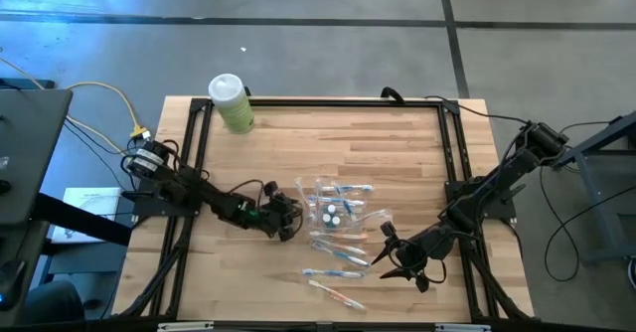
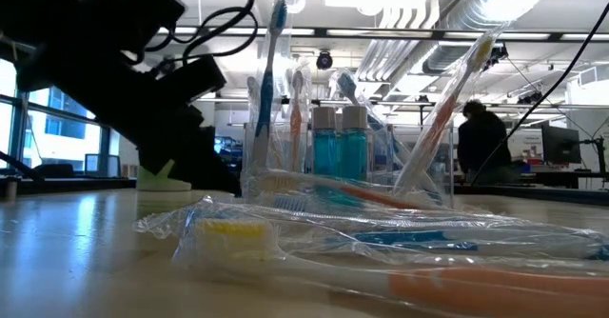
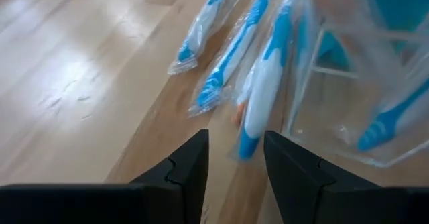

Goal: Pick & Place toothbrushing station
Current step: Put the blue toothbrush into the transparent organizer

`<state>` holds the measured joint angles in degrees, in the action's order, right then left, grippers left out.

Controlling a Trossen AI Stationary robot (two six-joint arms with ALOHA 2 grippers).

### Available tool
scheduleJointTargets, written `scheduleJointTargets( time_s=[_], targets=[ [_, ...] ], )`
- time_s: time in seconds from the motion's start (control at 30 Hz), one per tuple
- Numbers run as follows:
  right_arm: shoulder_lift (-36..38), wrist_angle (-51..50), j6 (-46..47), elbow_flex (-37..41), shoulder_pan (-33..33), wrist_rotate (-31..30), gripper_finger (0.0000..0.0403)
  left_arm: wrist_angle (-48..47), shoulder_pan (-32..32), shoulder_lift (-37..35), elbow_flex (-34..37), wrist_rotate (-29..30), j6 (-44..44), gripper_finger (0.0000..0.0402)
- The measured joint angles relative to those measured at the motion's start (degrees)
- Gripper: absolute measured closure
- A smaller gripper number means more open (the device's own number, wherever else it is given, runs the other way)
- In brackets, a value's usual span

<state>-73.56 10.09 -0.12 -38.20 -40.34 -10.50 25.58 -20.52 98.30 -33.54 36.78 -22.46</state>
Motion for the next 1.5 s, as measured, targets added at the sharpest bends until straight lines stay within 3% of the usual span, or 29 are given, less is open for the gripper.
scheduleJointTargets(
  time_s=[0.23, 0.93, 1.07, 1.2, 1.4, 1.5],
  targets=[
    [0.0, 0.0, 0.05, 0.0, 0.0, 0.0, 0.0229, 2.27, 2.1, 0.0, 0.0, -5.17, 0.63, 0.0264],
    [0.0, -0.02, 0.11, 0.0, 0.0, -0.02, 0.0229, 8.3, 3.22, 6.99, -0.2, -4.56, -0.66, 0.0264],
    [0.0, -0.04, 0.11, 0.0, 0.0, -0.02, 0.0229, 7.85, 2.31, 7.13, -0.2, -2.02, -2.9, 0.0266],
    [0.0, -0.04, 0.13, 0.0, 0.0, -0.02, 0.0229, 7.26, 0.71, 7.17, -0.13, 1.04, -3.04, 0.0297],
    [0.0, -0.05, 0.13, 0.0, 0.0, -0.01, 0.0229, 6.84, -1.61, 7.26, 0.0, 4.81, -2.99, 0.0384],
    [0.0, -0.06, 0.13, 0.0, 0.0, -0.02, 0.0229, 6.65, -2.72, 7.29, 0.02, 6.54, -4.09, 0.0395]
  ],
)
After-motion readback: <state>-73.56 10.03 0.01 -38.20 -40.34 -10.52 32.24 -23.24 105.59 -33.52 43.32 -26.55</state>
